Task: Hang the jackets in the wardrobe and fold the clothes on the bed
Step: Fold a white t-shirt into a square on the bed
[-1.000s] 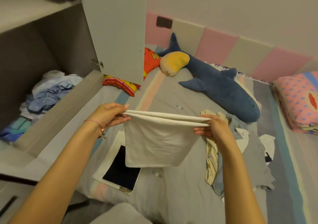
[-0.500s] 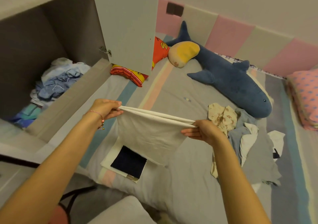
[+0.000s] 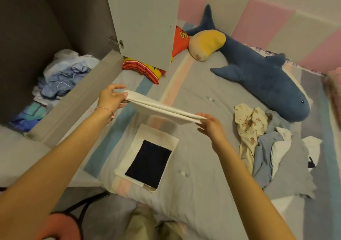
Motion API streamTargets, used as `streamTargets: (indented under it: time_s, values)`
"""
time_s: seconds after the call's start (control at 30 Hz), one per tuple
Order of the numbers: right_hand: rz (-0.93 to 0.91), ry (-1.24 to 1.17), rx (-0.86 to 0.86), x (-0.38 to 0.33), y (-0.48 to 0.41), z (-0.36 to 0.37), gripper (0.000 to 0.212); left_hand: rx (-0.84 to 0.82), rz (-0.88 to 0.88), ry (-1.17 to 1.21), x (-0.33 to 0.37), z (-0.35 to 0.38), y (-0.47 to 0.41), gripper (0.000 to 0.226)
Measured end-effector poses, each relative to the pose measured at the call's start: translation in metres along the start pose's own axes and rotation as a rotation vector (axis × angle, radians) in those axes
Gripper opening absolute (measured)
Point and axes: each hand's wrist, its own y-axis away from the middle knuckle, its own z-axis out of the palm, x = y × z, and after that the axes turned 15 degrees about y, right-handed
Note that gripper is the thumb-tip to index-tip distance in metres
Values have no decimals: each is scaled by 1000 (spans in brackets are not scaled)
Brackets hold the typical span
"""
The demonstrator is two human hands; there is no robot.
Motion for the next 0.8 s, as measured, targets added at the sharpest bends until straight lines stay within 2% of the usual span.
streamTargets:
  time_s: [0.1, 0.23, 0.4, 0.47, 0.53, 0.63, 0.73, 0.8]
  values:
    - [-59, 103, 0, 39, 2, 23, 30, 29, -14, -70, -43, -16, -6, 31]
    - [0, 272, -74, 144, -7, 83, 27, 139, -146, -176, -149, -47, -7, 30]
    - [26, 571, -357, 280, -4, 166, 22, 244, -384, -329, -308, -106, -11, 23]
    - [88, 556, -371, 320, -1, 184, 22, 293, -425, -329, -348, -117, -9, 22]
    - [168, 496, -316, 350, -2, 200, 32, 339, -426, -309, -381, -123, -11, 23]
    - [264, 357, -303, 373, -8, 212, 41, 431, -477, -153, -414, -125, -15, 27]
    - [318, 269, -331, 380, -17, 221, 34, 542, -592, 80, -432, -127, -13, 19]
    - [331, 252, -231, 379, -21, 225, 22, 509, -622, 148, -435, -124, -10, 19]
